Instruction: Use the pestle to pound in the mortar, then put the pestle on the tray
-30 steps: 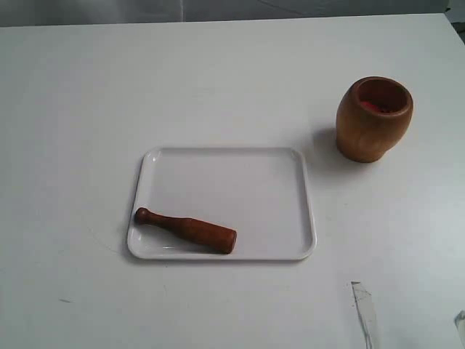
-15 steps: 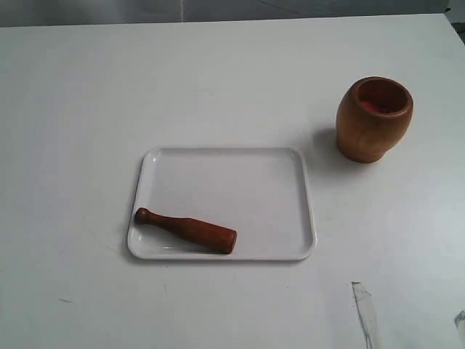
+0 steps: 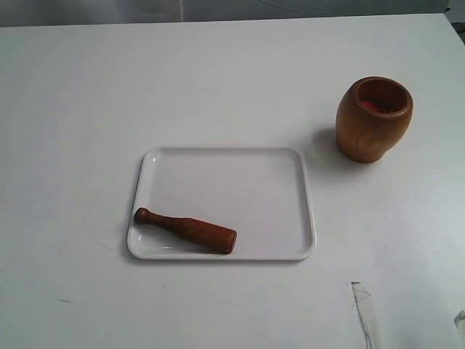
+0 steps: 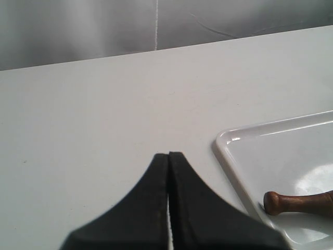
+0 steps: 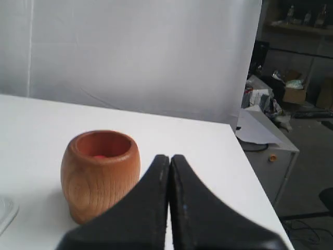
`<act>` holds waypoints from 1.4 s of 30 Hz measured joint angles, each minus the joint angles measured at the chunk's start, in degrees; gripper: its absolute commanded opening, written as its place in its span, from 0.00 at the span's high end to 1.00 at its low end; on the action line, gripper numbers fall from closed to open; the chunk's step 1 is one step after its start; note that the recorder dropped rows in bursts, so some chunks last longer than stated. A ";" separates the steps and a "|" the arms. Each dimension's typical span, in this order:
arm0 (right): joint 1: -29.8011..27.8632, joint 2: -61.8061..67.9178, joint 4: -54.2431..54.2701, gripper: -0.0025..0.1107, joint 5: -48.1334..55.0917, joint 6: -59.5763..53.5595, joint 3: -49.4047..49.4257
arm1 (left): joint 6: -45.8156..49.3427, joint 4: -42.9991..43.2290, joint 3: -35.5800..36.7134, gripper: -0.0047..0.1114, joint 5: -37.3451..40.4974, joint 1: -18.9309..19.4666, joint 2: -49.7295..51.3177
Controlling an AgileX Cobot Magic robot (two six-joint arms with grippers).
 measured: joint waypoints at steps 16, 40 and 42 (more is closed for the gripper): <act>0.00 0.00 -0.37 0.98 1.63 2.44 0.00 | 0.00 0.00 0.00 0.96 0.00 0.00 0.00; 0.00 0.00 -0.47 0.98 1.48 2.44 0.00 | 0.00 0.00 0.00 0.96 0.00 0.00 0.00; 0.00 0.00 -0.47 0.98 1.48 2.44 0.00 | 0.00 0.00 0.00 0.96 0.00 0.00 0.00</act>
